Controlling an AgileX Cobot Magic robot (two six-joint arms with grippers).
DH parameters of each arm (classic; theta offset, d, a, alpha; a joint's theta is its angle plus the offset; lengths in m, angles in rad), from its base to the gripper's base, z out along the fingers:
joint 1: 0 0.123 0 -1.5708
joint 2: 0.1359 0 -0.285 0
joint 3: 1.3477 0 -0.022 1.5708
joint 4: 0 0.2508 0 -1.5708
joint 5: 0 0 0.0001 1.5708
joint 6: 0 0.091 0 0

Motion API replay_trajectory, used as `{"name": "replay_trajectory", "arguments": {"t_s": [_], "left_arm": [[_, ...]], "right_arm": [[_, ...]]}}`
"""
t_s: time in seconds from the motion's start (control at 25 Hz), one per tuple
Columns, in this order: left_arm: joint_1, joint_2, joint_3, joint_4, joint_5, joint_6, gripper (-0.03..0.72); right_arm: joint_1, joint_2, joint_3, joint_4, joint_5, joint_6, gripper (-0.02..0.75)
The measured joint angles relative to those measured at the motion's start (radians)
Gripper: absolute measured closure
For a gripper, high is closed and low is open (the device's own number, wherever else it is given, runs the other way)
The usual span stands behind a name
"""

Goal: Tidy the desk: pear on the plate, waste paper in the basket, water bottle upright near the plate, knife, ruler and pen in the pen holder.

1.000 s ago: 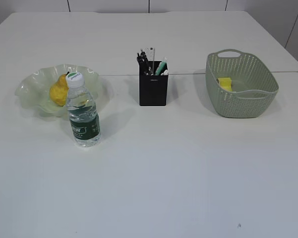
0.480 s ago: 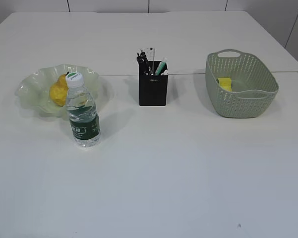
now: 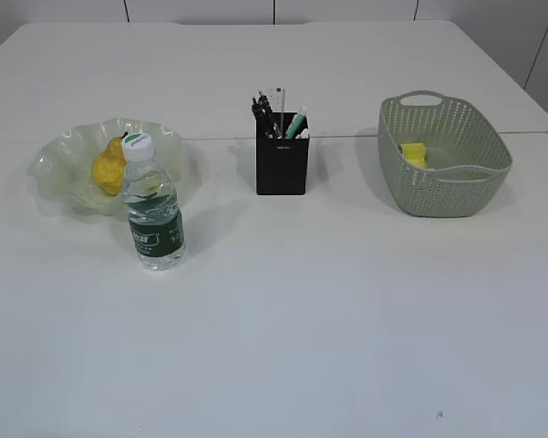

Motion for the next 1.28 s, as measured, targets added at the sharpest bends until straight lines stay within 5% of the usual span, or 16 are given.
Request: {"name": "replay_trajectory", "arguments": {"t_s": [0.32, 0.68, 1.28], "left_arm": [[0.009, 0.000, 0.000, 0.002, -0.002, 0.000, 0.203], [0.148, 0.000, 0.000, 0.000, -0.002, 0.000, 0.211], [0.155, 0.000, 0.000, -0.033, -0.002, 0.052, 0.222]], "right_arm": [[0.000, -0.013, 0.000, -0.001, -0.002, 0.000, 0.414], [0.000, -0.013, 0.000, -0.001, -0.002, 0.000, 0.414], [0.001, -0.013, 0.000, -0.001, -0.002, -0.006, 0.414]]}}
